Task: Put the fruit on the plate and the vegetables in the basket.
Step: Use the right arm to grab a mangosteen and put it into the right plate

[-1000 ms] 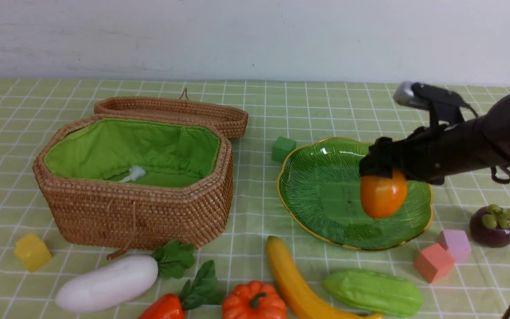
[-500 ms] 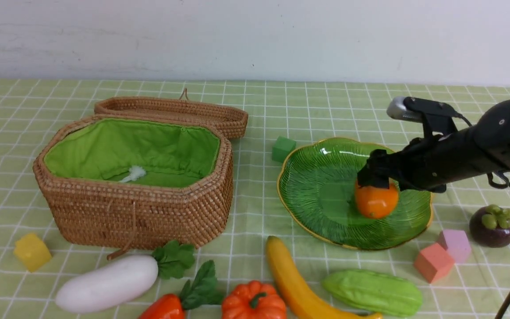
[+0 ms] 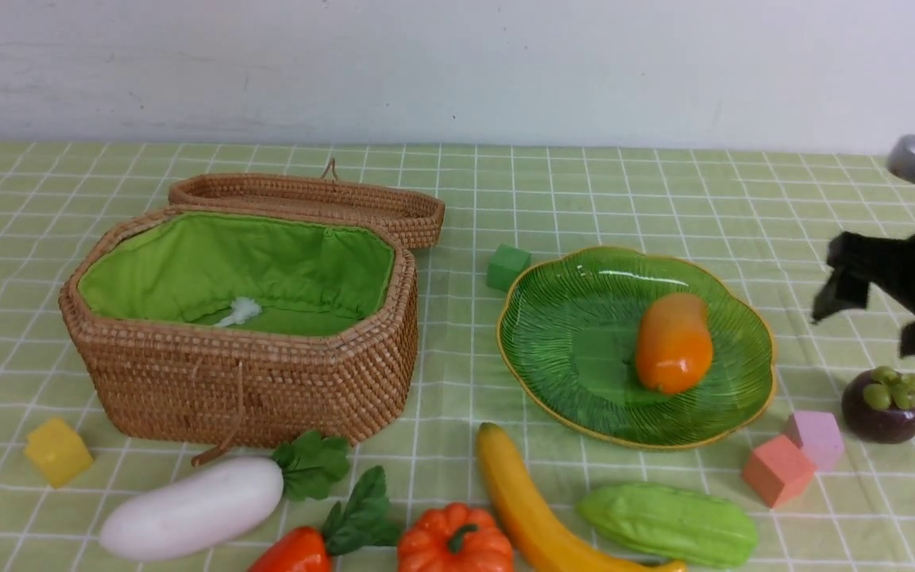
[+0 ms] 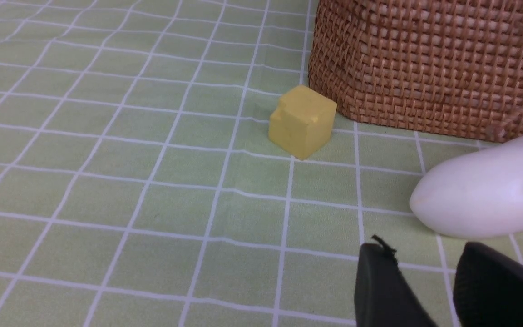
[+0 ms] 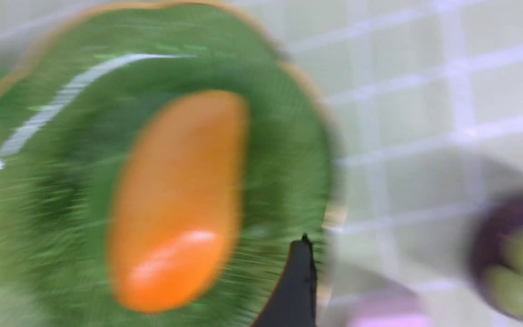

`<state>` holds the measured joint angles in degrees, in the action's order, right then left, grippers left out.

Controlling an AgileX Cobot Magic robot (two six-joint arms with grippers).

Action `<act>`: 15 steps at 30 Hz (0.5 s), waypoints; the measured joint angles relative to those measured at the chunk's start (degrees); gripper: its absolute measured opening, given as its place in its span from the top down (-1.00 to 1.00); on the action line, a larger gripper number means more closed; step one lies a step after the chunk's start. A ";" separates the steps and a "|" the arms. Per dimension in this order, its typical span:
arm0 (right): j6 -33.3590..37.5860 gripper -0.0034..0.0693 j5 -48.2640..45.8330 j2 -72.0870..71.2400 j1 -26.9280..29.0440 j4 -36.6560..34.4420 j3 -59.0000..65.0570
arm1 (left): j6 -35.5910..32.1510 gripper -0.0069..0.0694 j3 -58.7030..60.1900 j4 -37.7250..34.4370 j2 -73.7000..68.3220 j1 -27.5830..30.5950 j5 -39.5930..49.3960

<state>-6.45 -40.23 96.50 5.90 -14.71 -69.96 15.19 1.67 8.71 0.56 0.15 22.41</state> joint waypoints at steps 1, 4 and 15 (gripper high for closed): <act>-4.14 -0.92 -2.00 0.18 1.12 4.20 0.00 | 0.00 0.19 0.00 0.00 0.00 0.00 0.00; -7.47 -0.92 -3.89 0.57 1.82 9.14 0.00 | 0.00 0.19 0.00 0.00 0.00 0.00 0.00; -8.37 -0.91 -1.70 7.35 1.86 10.03 0.00 | 0.00 0.19 0.00 0.00 0.00 0.00 0.00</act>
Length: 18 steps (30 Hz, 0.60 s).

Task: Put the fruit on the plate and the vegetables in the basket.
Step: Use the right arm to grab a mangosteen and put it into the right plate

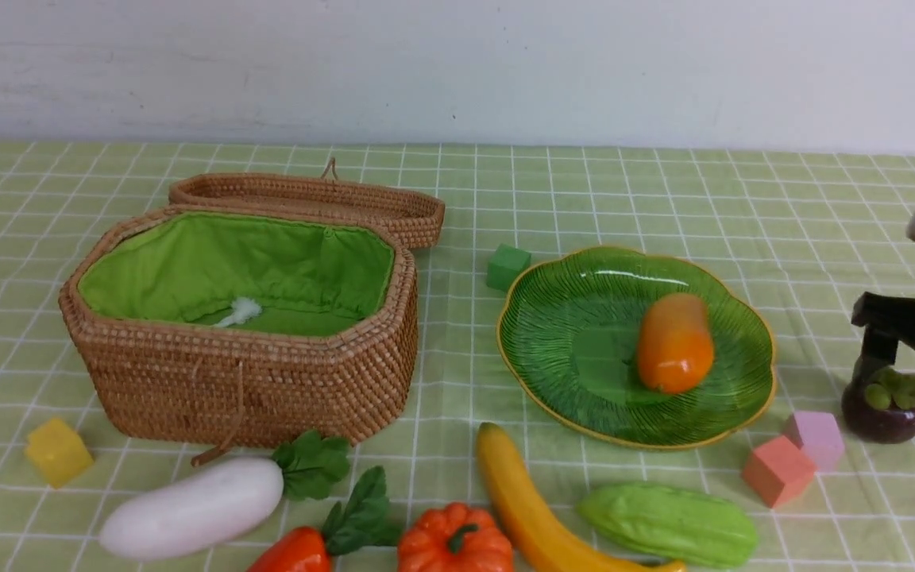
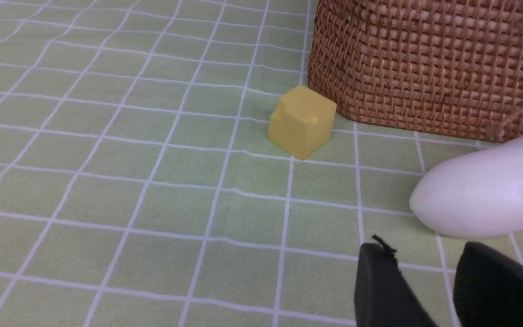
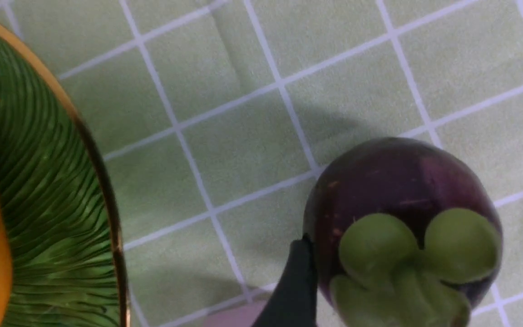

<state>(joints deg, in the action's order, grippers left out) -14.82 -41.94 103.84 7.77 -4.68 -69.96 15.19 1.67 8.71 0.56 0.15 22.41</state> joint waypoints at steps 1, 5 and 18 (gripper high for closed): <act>0.00 -0.91 0.30 1.00 0.00 0.08 0.00 | 0.00 0.19 0.00 0.00 0.00 0.00 0.00; -0.25 -0.84 1.03 4.43 0.00 0.15 0.00 | 0.00 0.19 0.00 0.00 0.00 0.00 0.00; 7.02 -0.65 2.69 -1.11 -0.32 -3.19 -0.14 | 0.00 0.19 0.00 0.00 0.00 0.00 0.00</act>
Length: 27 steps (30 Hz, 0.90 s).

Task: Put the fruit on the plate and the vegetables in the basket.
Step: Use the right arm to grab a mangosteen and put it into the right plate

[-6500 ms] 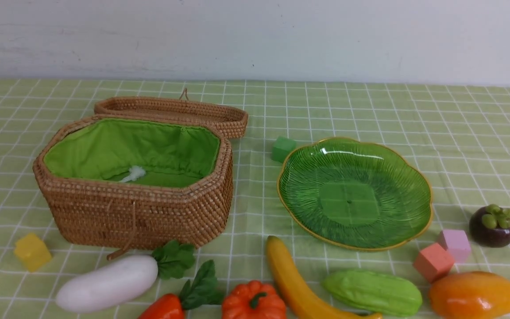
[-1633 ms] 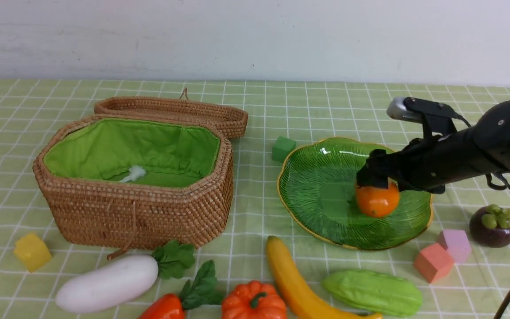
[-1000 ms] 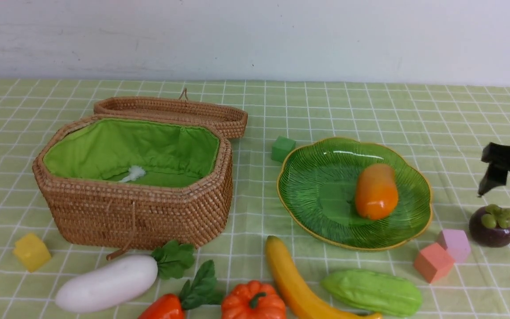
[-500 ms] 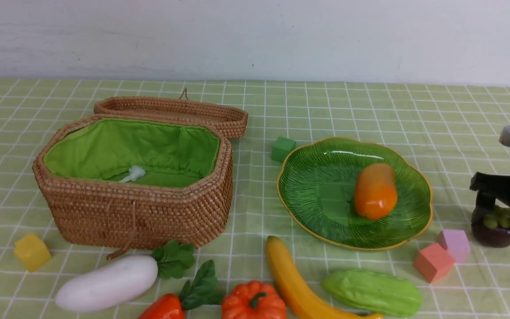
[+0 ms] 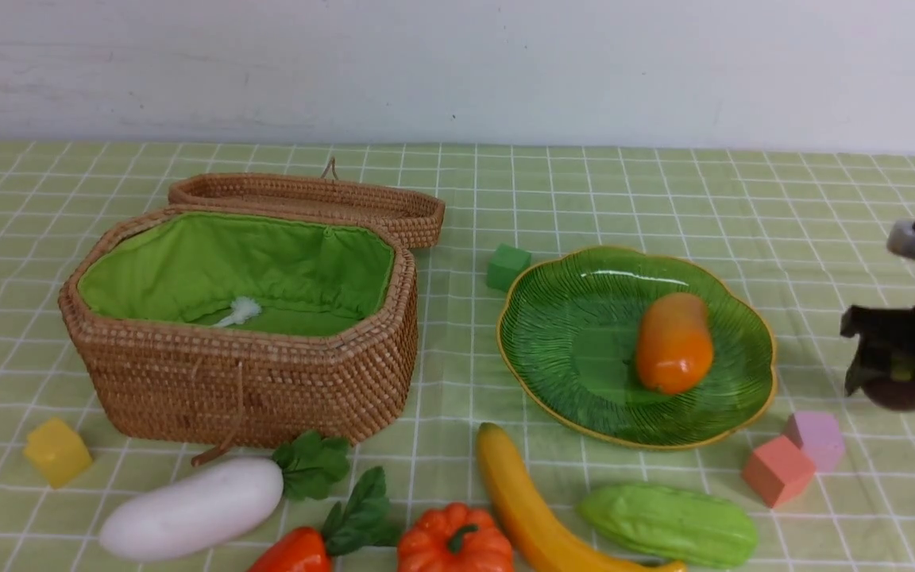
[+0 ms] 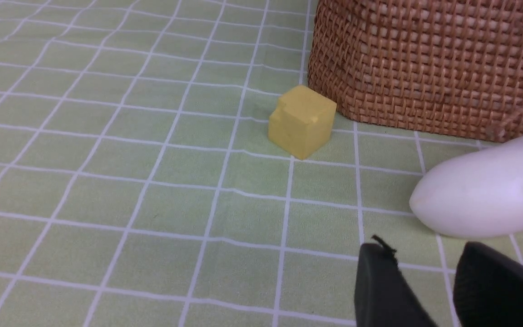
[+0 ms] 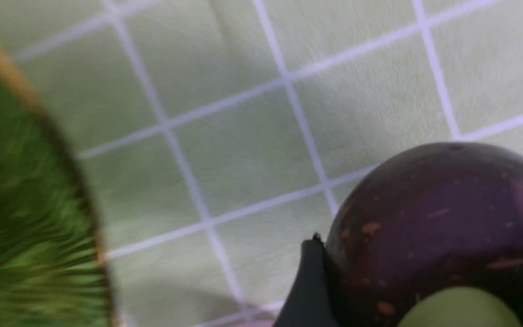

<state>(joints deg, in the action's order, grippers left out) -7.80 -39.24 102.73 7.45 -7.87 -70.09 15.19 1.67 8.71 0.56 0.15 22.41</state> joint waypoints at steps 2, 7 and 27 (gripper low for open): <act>3.31 -0.65 1.79 -3.30 -0.85 -3.56 -0.05 | 0.00 0.19 0.00 0.00 0.00 0.00 0.00; 14.05 -0.65 7.24 -8.62 -6.13 -16.66 -0.24 | 0.00 0.19 0.00 0.00 0.00 0.00 0.00; 29.07 -0.70 4.33 17.42 -22.10 -26.35 -20.61 | 0.00 0.19 0.00 0.00 0.00 0.00 0.00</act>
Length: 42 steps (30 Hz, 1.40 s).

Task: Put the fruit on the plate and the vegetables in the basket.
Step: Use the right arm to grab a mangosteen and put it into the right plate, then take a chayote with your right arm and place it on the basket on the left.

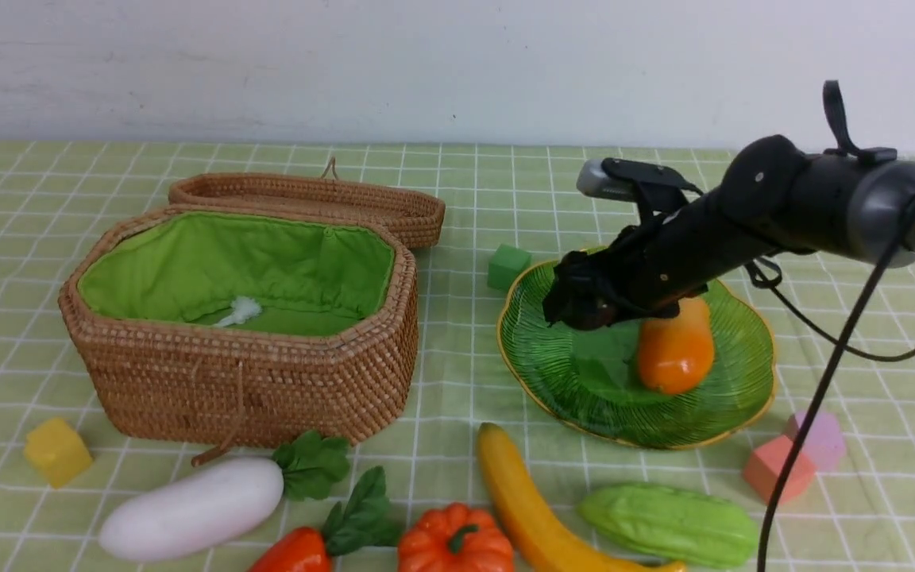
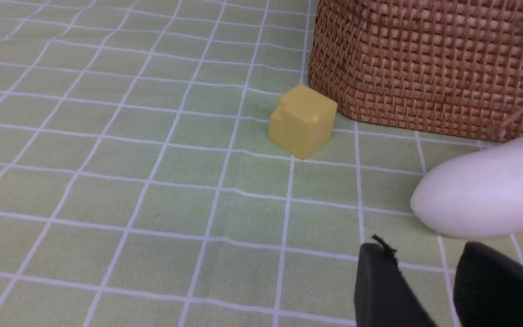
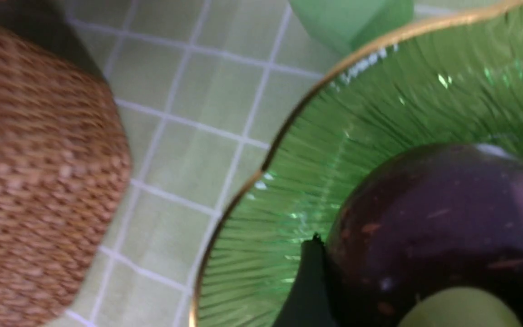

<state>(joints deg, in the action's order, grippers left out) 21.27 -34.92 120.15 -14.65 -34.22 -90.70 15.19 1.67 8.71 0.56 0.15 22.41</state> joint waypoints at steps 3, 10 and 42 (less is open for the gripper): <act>-0.28 -0.86 -2.26 -0.06 0.05 1.37 -1.48 | 0.00 0.19 0.00 0.00 0.00 0.00 0.00; -2.64 -0.92 -11.99 -0.18 0.05 7.24 -4.37 | 0.00 0.19 0.00 0.00 0.00 0.00 0.00; 34.73 -0.50 -13.54 -26.96 -7.84 24.76 32.30 | 0.00 0.19 0.00 0.00 0.00 0.00 0.00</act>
<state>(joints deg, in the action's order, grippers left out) 56.01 -48.46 93.19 -22.49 -9.47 -58.40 15.19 1.67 8.71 0.56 0.15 22.41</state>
